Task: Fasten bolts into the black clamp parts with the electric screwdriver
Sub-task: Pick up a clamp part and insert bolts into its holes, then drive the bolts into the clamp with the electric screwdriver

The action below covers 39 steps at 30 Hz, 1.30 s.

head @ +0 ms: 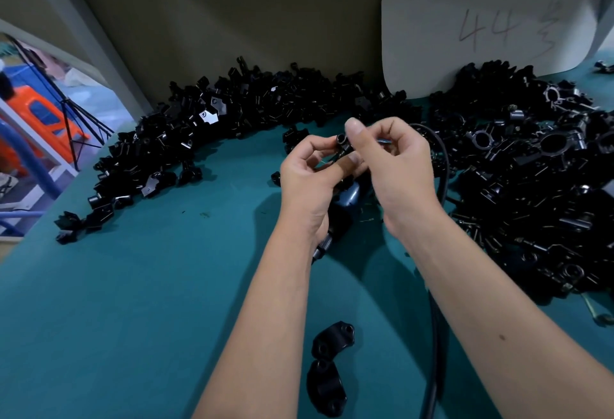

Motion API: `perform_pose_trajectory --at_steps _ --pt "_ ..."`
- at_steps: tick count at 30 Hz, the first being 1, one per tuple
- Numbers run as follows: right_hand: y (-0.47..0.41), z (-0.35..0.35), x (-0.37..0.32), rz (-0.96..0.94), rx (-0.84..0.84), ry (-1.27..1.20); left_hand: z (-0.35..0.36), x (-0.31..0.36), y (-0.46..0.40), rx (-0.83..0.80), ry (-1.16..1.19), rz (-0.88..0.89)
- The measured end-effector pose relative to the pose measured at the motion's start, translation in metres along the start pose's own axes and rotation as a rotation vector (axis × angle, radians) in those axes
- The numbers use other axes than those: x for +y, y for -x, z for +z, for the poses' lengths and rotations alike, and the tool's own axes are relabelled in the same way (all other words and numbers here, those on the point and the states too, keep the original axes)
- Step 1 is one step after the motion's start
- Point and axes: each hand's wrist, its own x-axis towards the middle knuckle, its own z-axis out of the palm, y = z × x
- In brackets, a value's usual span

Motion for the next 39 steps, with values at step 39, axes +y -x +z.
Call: perform_pose_trajectory --at_steps 39 --pt "0.001 0.015 0.016 0.128 0.057 1.169 -0.027 0.020 -0.014 0.193 0.093 -0.375"
